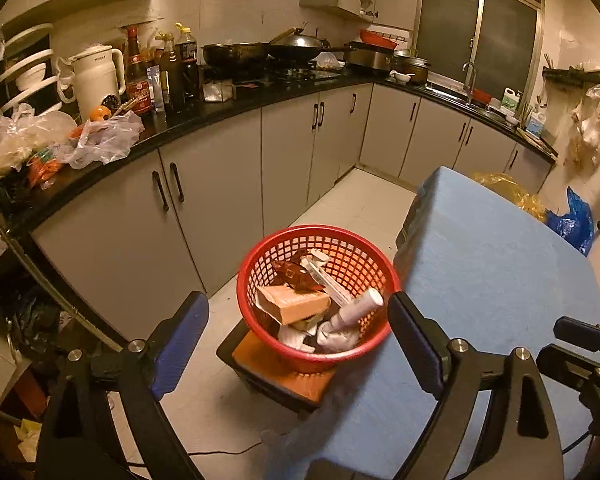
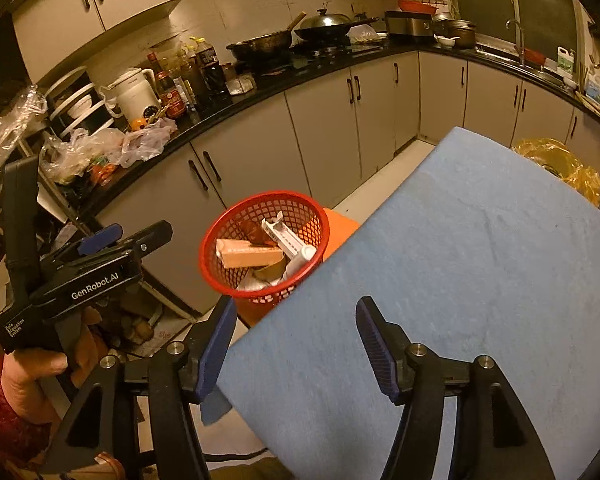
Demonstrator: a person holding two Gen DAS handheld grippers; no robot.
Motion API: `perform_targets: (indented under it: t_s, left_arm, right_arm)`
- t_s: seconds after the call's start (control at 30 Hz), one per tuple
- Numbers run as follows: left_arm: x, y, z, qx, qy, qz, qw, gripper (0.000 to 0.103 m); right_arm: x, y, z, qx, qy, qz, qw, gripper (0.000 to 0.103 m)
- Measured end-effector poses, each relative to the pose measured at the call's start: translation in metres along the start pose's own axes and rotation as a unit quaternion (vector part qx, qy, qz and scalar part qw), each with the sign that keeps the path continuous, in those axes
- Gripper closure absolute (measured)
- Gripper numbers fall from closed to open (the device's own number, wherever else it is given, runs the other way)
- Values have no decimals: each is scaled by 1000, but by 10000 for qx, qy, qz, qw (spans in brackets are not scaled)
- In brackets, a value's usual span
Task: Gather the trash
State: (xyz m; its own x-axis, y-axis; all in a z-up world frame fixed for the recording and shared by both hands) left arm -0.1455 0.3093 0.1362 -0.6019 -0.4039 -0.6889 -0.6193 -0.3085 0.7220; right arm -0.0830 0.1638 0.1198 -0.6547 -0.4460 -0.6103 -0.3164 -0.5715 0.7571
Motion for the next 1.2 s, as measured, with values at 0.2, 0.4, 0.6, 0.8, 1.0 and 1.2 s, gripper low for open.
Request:
perform_targets:
  t_s: [0.2, 0.4, 0.6, 0.8, 1.0, 1.2]
  left_arm:
    - [6, 24, -16, -122, -118, -125, 9998, 13]
    - [9, 47, -26, -303, -164, -240, 9991, 12]
    - [8, 85, -31, -961, -196, -628, 9932, 7]
    - [8, 116, -37, -1399, -60, -1063, 9844, 0]
    - [15, 125, -43, -795, -81, -1065, 9911, 0]
    - [12, 110, -44, -1312, -266, -776, 9879, 0]
  right_arm:
    - [13, 18, -13, -77, -91, -116, 9999, 36]
    - [17, 35, -14, -57, 40, -255, 9997, 36]
    - [11, 69, -6, 28, 410, -663, 9970, 29]
    - [13, 84, -2, 182, 758, -851, 9933, 23]
    - [17, 80, -12, 284, 763, -712, 9941, 19]
    - [19, 76, -15, 414, 843, -653, 9934, 13]
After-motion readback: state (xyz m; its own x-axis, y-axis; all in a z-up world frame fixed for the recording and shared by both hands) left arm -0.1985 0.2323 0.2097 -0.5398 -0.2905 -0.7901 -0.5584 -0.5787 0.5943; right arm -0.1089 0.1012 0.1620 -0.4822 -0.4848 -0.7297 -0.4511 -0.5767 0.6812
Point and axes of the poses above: each gripper's, at about its wrist camera, not at the fingertips, and y roughly against the way its jaws point, z to its left, x to its underside, the point moved 5 cm from there along -y, roughly the way its jaws point, and after that the axes turned 3 degrees about z, right-handed, at the moved point
